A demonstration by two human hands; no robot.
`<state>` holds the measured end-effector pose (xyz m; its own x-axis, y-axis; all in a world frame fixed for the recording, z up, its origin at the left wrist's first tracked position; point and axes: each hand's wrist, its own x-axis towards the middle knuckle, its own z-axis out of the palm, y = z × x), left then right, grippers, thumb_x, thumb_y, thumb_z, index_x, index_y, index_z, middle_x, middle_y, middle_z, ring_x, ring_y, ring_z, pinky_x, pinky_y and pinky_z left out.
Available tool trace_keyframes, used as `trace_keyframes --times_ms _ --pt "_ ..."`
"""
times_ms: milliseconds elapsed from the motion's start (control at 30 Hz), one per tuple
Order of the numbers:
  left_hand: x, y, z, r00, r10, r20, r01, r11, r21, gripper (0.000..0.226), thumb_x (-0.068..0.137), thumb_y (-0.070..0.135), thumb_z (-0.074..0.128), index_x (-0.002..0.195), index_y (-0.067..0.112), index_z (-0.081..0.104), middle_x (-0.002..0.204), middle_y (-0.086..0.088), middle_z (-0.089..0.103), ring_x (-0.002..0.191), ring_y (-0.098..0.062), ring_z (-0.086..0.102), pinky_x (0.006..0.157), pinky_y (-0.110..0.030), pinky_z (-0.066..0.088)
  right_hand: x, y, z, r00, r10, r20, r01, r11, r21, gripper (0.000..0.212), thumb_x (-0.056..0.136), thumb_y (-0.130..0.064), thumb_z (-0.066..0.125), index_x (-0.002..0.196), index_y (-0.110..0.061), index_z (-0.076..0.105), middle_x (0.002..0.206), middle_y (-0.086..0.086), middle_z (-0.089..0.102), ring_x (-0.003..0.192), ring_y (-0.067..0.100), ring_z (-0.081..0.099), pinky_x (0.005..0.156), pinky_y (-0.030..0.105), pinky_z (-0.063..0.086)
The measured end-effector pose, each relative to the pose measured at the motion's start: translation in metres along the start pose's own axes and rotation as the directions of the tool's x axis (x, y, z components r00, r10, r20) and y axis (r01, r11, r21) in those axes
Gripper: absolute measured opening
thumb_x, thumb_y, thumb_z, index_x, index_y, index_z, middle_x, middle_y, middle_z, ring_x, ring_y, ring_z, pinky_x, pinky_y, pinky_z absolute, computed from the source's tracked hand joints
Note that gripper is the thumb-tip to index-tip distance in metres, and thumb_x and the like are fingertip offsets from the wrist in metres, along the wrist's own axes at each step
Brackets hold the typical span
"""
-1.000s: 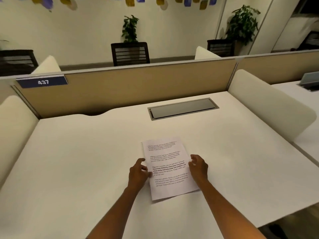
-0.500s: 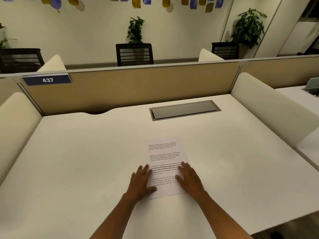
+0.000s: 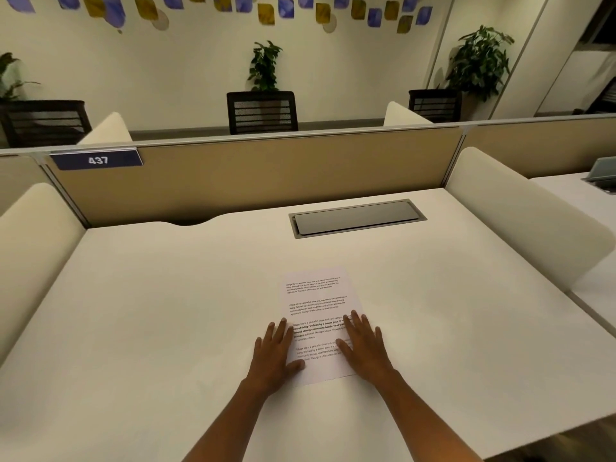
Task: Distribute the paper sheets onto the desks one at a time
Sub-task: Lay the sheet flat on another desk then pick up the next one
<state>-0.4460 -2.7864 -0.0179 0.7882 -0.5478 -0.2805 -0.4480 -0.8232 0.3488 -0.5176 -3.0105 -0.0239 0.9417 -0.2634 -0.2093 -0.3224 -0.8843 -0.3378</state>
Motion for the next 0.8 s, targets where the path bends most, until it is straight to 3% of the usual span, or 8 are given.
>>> trace_keyframes --times_ms 33,100,167,233,333,500,800 --pt "-0.002 -0.002 -0.001 1.0 -0.003 -0.012 0.003 1.0 -0.004 0.091 0.087 0.07 0.035 0.154 0.019 0.001 0.163 -0.001 -0.014 0.15 -0.024 -0.012 0.119 -0.049 0.002 -0.001 -0.001 0.001 0.999 -0.008 -0.035 0.008 1.0 0.017 0.109 0.066 -0.086 -0.014 0.155 -0.027 0.005 0.164 -0.003 -0.005 0.151 0.017 -0.007 0.121 0.044 -0.005" --pt "-0.004 -0.005 -0.001 0.998 0.006 -0.064 -0.007 1.0 -0.014 0.11 0.068 0.087 0.009 0.154 0.02 0.0 0.16 0.001 -0.02 0.15 -0.023 -0.014 0.119 -0.049 0.001 -0.005 -0.005 0.0 0.993 -0.028 -0.118 0.03 0.999 0.016 0.114 0.059 -0.084 -0.026 0.155 -0.029 0.003 0.164 -0.004 -0.006 0.151 0.016 -0.008 0.121 0.044 -0.006" --pt "-0.011 -0.013 -0.002 0.993 -0.012 -0.114 0.01 1.0 -0.015 0.12 0.056 0.09 -0.011 0.154 0.022 -0.001 0.155 0.003 -0.025 0.149 -0.023 -0.016 0.119 -0.05 -0.001 -0.006 -0.016 0.001 0.984 -0.061 -0.17 0.061 0.998 -0.005 0.102 0.069 -0.082 -0.017 0.154 -0.03 0.003 0.164 -0.003 -0.006 0.151 0.018 -0.008 0.121 0.046 -0.006" --pt "-0.017 -0.016 -0.005 0.987 -0.027 -0.158 0.028 1.0 0.003 0.118 0.057 0.09 -0.015 0.154 0.024 -0.003 0.157 0.002 -0.024 0.149 -0.023 -0.018 0.119 -0.051 -0.003 -0.003 -0.026 0.002 0.975 -0.08 -0.205 0.076 0.997 -0.029 0.091 0.079 -0.08 -0.003 0.155 -0.03 0.008 0.164 -0.001 -0.003 0.152 0.023 -0.003 0.12 0.051 -0.003" --pt "-0.032 -0.025 -0.011 0.968 -0.077 -0.237 0.083 0.996 0.017 0.104 0.068 0.086 -0.006 0.154 0.026 -0.003 0.16 0.001 -0.019 0.148 -0.023 -0.018 0.118 -0.053 -0.002 0.001 -0.046 0.008 0.957 -0.129 -0.258 0.114 0.991 -0.073 0.084 0.085 -0.077 0.013 0.154 -0.03 0.014 0.164 0.004 0.004 0.151 0.028 0.004 0.119 0.056 0.002" --pt "-0.065 -0.051 -0.013 0.919 -0.195 -0.342 0.224 0.973 0.048 0.086 0.086 0.075 0.023 0.154 0.029 -0.001 0.162 0.0 -0.017 0.148 -0.023 -0.018 0.116 -0.053 -0.005 0.007 -0.085 0.02 0.941 -0.22 -0.256 0.191 0.972 -0.135 0.082 0.085 -0.077 0.023 0.154 -0.034 0.012 0.165 0.004 0.0 0.151 0.029 0.0 0.119 0.061 0.003" --pt "-0.162 -0.125 -0.016 0.808 -0.425 -0.409 0.455 0.89 -0.025 0.086 0.086 0.076 0.025 0.154 0.029 0.003 0.163 -0.002 -0.011 0.149 -0.025 -0.014 0.116 -0.06 0.0 -0.015 -0.191 0.063 0.907 -0.391 -0.156 0.376 0.919 -0.119 0.082 0.084 -0.078 0.022 0.154 -0.036 0.008 0.165 0.002 -0.005 0.151 0.028 -0.005 0.118 0.062 0.001"
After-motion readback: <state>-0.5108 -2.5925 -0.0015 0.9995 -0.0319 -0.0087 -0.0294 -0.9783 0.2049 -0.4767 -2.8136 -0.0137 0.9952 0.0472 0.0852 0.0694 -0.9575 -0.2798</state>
